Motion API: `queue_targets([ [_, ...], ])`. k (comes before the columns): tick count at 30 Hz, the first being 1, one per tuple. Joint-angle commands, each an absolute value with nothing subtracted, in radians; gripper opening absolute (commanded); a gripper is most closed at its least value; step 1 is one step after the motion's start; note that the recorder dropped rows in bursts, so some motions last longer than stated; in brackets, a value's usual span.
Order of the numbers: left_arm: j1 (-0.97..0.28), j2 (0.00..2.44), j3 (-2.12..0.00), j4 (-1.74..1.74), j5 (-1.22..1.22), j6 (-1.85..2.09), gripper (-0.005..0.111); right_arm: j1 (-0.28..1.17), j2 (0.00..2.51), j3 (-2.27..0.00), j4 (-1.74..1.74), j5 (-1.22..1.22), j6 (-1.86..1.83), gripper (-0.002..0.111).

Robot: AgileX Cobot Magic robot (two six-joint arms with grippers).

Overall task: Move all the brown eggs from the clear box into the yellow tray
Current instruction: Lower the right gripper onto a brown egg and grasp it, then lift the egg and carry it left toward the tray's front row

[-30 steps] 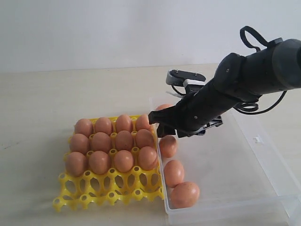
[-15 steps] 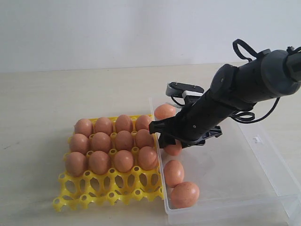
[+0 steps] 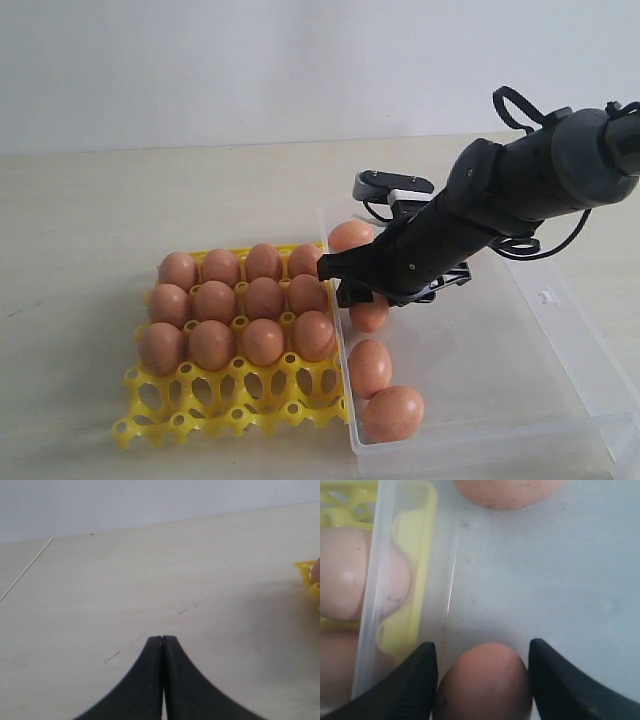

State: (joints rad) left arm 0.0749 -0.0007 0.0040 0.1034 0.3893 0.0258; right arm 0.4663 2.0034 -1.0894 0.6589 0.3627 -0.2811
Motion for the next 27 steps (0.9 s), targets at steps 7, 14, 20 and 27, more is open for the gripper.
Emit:
queue_targets([
  [7,0.070,0.000,0.000,0.103,0.380,0.022,0.000,0.465,1.974,-1.082,0.651,0.316,-0.358,0.000],
  [14,0.070,0.000,0.000,0.103,0.380,0.022,0.000,0.465,1.859,-1.014,0.622,0.219,-0.358,0.000],
  [20,0.070,0.000,0.000,0.103,0.380,0.022,0.000,0.532,1.716,-0.941,0.604,0.149,-0.358,0.000],
  [27,0.070,0.000,0.000,0.103,0.380,0.022,0.000,0.742,1.651,-0.924,0.604,0.036,-0.404,0.000],
])
